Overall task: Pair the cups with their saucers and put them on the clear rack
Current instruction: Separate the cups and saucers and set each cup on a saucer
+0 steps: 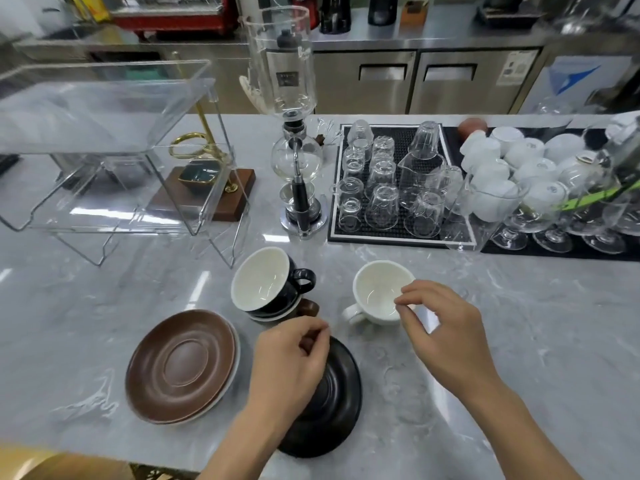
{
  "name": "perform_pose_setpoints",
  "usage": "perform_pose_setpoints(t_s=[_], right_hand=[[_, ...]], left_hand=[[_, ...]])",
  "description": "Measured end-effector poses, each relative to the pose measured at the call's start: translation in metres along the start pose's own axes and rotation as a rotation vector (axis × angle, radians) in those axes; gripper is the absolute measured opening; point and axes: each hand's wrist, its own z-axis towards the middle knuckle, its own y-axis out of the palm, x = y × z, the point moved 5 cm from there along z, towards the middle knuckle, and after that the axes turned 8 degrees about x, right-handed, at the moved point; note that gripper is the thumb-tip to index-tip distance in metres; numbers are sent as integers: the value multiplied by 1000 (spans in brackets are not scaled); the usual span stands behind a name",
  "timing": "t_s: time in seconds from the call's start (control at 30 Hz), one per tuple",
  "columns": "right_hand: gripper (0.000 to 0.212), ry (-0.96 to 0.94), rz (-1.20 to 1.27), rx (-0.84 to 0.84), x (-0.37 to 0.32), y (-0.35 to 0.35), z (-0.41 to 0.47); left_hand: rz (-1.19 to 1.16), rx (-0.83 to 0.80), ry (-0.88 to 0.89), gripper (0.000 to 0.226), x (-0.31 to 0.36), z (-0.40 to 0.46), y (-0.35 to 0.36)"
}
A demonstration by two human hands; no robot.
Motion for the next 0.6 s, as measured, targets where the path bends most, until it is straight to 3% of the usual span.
perform_pose_setpoints(t_s=[0.17,0.6], right_hand=[[17,-18,-10,70,-23,15,-3],[17,50,21,112,-67,68,-5]], left_hand=[[0,76,-8,19,-13,2,-35],[-32,158,-20,12,-70,36,-93]])
